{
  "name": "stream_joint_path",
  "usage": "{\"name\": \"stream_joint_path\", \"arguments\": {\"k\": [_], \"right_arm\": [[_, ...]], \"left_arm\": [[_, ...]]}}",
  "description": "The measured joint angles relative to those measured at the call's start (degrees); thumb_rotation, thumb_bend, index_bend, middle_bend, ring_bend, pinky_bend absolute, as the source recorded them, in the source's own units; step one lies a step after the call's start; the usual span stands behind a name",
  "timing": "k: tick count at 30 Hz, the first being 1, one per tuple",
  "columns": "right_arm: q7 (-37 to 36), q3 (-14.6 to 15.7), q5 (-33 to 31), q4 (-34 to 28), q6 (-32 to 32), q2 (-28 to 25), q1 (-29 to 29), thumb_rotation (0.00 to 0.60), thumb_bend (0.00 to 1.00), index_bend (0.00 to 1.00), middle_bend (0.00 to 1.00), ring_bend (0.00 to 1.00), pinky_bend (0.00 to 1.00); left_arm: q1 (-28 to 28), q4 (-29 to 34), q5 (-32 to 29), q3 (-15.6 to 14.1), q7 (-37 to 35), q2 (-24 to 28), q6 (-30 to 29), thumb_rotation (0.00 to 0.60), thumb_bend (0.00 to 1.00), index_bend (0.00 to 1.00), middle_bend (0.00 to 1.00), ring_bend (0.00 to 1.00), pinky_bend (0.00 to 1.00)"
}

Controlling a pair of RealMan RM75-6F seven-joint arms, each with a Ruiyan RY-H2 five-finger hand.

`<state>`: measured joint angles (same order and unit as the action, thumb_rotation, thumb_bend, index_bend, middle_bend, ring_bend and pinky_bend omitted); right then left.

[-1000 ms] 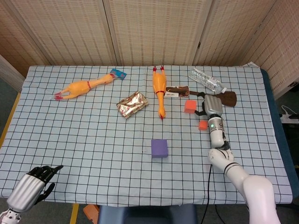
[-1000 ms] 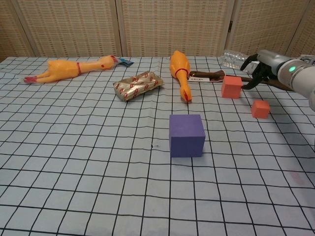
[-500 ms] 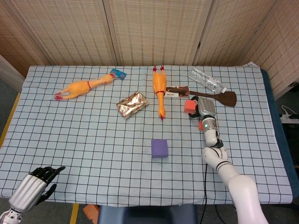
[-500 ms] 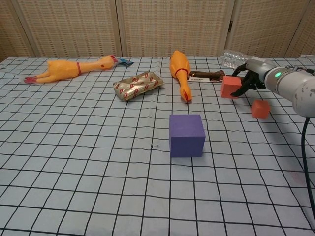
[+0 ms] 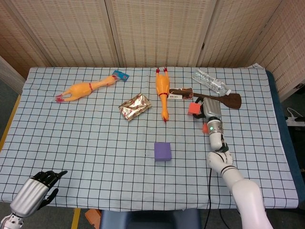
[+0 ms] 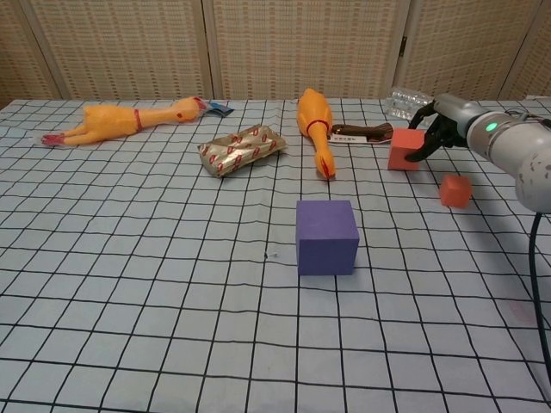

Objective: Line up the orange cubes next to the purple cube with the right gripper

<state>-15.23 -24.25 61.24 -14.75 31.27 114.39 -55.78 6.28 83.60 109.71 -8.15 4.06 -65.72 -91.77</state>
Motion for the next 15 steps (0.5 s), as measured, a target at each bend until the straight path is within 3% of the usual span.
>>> {"name": "stream_joint_path", "arguments": {"k": [8, 15], "right_arm": [[-2.2, 1.9, 2.9, -8.6, 6.3, -3.6, 3.8, 0.6, 0.11, 0.59, 0.88, 0.83, 0.94], [-0.4, 4.5, 5.3, -26.1, 14.1, -11.3, 10.8, 0.6, 0.11, 0.59, 0.88, 0.83, 0.94]], "left_arm": [[0.0, 0.1, 0.4, -0.3, 1.0, -0.2, 0.5, 0.6, 0.45, 0.2, 0.38, 0.32, 0.43], [-0.3, 0.2, 0.9, -0.5, 2.6, -0.5, 0.2, 0.6, 0.45, 0.2, 0.38, 0.32, 0.43]]}}
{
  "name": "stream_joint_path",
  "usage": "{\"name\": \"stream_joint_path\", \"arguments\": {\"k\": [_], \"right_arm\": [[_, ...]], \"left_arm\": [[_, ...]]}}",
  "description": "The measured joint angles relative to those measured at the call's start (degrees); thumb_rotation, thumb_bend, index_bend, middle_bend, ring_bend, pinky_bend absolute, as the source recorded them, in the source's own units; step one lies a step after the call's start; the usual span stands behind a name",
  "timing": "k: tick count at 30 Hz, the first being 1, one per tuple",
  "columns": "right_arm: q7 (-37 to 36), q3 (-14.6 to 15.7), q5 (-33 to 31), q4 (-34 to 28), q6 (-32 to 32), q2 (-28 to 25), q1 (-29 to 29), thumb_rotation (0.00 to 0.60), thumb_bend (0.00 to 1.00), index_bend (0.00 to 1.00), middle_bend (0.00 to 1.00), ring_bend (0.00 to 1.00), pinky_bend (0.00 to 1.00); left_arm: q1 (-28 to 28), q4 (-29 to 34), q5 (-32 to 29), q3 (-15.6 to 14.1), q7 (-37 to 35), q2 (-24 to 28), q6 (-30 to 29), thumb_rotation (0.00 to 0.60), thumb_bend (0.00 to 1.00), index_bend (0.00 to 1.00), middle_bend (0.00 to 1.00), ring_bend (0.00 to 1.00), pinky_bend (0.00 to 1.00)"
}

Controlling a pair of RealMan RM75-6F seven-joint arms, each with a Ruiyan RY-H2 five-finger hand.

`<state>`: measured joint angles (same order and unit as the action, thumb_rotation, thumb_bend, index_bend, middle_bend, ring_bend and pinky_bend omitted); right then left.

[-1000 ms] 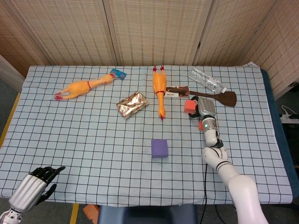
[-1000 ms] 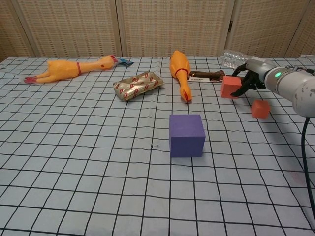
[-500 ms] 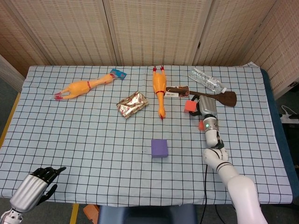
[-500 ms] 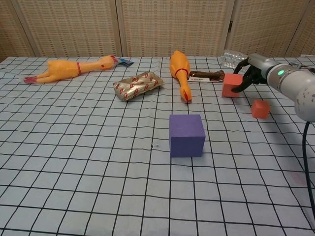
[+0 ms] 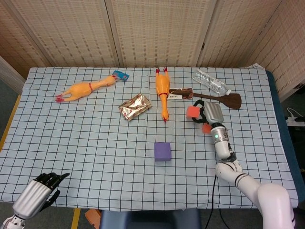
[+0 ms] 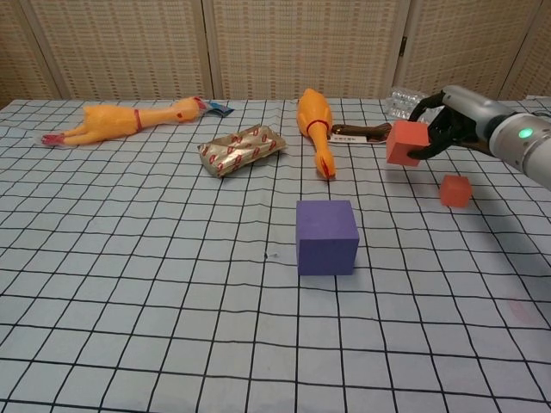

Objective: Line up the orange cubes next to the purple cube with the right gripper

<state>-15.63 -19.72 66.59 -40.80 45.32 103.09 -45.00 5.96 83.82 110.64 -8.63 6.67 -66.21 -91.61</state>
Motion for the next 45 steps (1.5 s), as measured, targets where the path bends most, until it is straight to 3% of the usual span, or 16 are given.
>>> {"name": "stream_joint_path", "arguments": {"k": [6, 12, 35, 45], "right_arm": [[4.0, 2.6, 1.2, -17.5, 5.8, -8.0, 6.1, 0.6, 0.11, 0.59, 0.88, 0.83, 0.95], [8.2, 5.6, 1.8, -28.6, 9.6, -13.9, 11.1, 0.6, 0.11, 0.59, 0.88, 0.83, 0.95], [5.4, 7.1, 2.6, -26.2, 4.8, -8.5, 8.9, 0.6, 0.11, 0.59, 0.89, 0.84, 0.95], [4.8, 7.6, 2.3, -29.0, 1.0, -8.9, 7.6, 0.6, 0.11, 0.59, 0.89, 0.84, 0.95]], "left_arm": [[-0.3, 0.3, -0.4, 0.3, 0.6, -0.2, -0.2, 0.6, 0.45, 0.2, 0.38, 0.32, 0.43], [-0.3, 0.3, -0.1, 0.1, 0.8, -0.2, -0.3, 0.6, 0.45, 0.2, 0.38, 0.32, 0.43], [-0.6, -0.4, 0.7, 0.2, -0.6, 0.0, -2.0, 0.6, 0.45, 0.2, 0.38, 0.32, 0.43], [-0.7, -0.6, 1.0, 0.2, -0.6, -0.1, -2.5, 0.6, 0.45, 0.2, 0.38, 0.32, 0.43]]}}
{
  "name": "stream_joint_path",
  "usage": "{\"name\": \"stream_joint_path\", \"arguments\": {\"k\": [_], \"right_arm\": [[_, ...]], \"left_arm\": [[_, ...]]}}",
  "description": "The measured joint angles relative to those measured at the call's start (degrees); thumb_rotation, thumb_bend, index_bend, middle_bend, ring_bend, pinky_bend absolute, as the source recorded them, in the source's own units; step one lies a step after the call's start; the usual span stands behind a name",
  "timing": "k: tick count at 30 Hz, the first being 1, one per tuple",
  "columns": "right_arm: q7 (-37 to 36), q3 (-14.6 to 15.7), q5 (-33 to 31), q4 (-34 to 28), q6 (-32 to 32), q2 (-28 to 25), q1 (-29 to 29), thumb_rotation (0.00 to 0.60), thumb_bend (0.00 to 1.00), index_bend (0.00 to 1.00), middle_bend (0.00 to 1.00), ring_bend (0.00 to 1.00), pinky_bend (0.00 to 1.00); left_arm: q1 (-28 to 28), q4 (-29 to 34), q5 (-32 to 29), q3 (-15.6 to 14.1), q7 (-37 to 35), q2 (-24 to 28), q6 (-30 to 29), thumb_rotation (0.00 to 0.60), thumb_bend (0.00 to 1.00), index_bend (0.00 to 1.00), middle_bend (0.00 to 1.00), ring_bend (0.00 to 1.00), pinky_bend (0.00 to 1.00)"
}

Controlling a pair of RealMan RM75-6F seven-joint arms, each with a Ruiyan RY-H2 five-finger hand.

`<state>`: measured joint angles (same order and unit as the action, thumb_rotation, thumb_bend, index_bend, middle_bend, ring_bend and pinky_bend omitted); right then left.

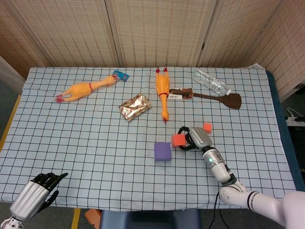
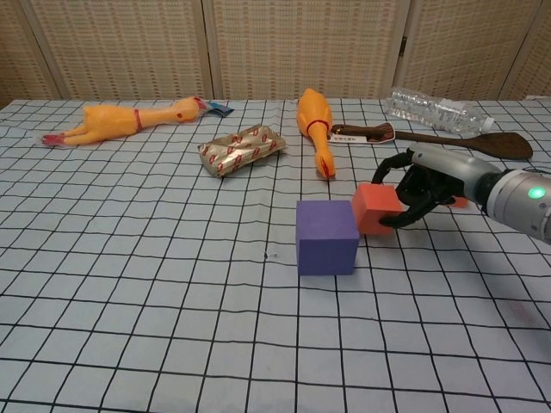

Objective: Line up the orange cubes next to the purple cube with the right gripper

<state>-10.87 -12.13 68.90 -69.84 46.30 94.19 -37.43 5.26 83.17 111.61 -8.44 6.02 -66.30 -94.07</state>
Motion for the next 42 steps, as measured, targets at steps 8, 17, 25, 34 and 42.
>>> {"name": "stream_joint_path", "arguments": {"k": [8, 17, 25, 34, 42], "right_arm": [[0.5, 1.0, 0.7, -3.4, 0.2, -2.1, 0.4, 0.6, 0.11, 0.59, 0.89, 0.84, 0.95], [0.9, 1.9, 0.2, -5.8, -0.8, -3.6, 0.6, 0.6, 0.11, 0.59, 0.89, 0.84, 0.95], [1.8, 2.3, -0.4, -6.5, -0.8, -3.6, 0.7, 0.6, 0.11, 0.6, 0.89, 0.84, 0.95], [2.4, 3.0, -1.0, -8.1, -1.1, -4.7, 1.0, 0.6, 0.11, 0.6, 0.89, 0.84, 0.95], [2.2, 2.7, -1.4, -8.3, -1.3, -4.7, 0.8, 0.6, 0.11, 0.6, 0.89, 0.84, 0.95]], "left_arm": [[-0.1, -0.1, 0.2, 0.0, 0.1, -0.1, -0.1, 0.6, 0.45, 0.2, 0.38, 0.32, 0.43], [-0.2, 0.0, 0.4, -0.1, 0.5, -0.1, -0.4, 0.6, 0.45, 0.2, 0.38, 0.32, 0.43], [-0.7, -0.4, 1.3, -0.1, 0.7, -0.2, -1.7, 0.6, 0.45, 0.2, 0.38, 0.32, 0.43], [-0.6, -0.3, 1.2, -0.1, 0.8, -0.2, -1.4, 0.6, 0.45, 0.2, 0.38, 0.32, 0.43], [-1.0, -0.6, 2.4, -0.2, 1.1, -0.3, -2.8, 0.6, 0.45, 0.2, 0.38, 0.32, 0.43]]}}
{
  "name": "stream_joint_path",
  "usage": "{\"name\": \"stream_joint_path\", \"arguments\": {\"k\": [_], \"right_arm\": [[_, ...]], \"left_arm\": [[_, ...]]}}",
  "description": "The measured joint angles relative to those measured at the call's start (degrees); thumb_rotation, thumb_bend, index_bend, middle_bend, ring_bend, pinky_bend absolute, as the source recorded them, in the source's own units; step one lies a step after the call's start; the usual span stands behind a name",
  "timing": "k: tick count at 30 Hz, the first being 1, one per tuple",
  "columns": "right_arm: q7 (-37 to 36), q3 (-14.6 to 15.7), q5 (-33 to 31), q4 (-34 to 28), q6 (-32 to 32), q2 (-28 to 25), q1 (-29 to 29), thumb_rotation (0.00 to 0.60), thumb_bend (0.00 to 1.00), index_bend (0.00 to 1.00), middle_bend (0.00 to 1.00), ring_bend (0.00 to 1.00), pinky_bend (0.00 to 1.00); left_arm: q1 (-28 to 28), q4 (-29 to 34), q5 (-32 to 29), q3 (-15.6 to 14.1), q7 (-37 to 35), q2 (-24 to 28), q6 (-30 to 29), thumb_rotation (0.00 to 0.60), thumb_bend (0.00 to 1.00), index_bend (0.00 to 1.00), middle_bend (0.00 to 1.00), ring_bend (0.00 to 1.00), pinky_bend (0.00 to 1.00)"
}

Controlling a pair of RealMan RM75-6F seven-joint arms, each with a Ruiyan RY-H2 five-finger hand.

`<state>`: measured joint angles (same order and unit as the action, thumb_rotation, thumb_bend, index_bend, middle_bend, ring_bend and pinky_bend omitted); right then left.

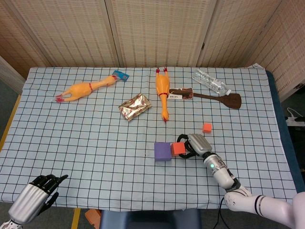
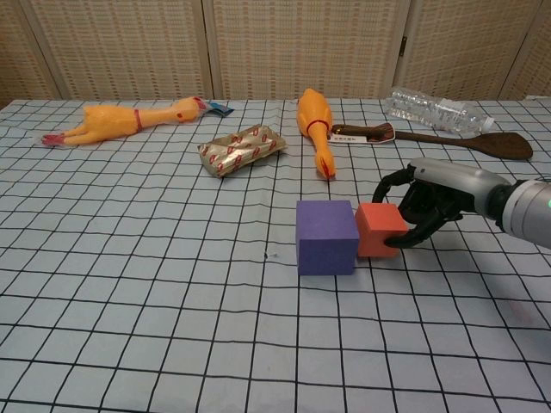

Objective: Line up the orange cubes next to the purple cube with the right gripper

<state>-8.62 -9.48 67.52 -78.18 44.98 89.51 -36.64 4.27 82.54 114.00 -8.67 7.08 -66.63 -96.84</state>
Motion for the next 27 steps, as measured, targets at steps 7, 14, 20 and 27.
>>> {"name": "stream_joint_path", "arguments": {"k": [7, 14, 20, 27], "right_arm": [[-0.8, 0.0, -0.3, 0.1, -1.3, 0.3, -0.4, 0.6, 0.11, 0.6, 0.89, 0.84, 0.95], [-1.1, -0.1, -0.5, 0.7, -1.7, 0.9, -0.8, 0.6, 0.11, 0.6, 0.89, 0.84, 0.95], [-0.6, 0.0, -0.7, 1.0, -1.8, 1.1, -0.9, 0.6, 0.11, 0.59, 0.89, 0.84, 0.95], [-0.6, 0.4, -0.6, 1.1, -2.1, 1.1, -1.0, 0.6, 0.11, 0.57, 0.89, 0.84, 0.95]], "left_arm": [[-0.2, -0.4, 0.3, 0.0, -0.2, -0.1, -0.5, 0.6, 0.45, 0.2, 0.38, 0.32, 0.43], [-0.3, -0.5, 0.5, 0.0, -0.3, -0.1, -0.8, 0.6, 0.45, 0.2, 0.38, 0.32, 0.43], [-0.3, -0.5, 0.4, 0.1, -0.5, -0.1, -0.7, 0.6, 0.45, 0.2, 0.38, 0.32, 0.43], [-0.3, -0.4, 0.3, 0.1, -0.5, -0.1, -0.7, 0.6, 0.45, 0.2, 0.38, 0.32, 0.43]]}}
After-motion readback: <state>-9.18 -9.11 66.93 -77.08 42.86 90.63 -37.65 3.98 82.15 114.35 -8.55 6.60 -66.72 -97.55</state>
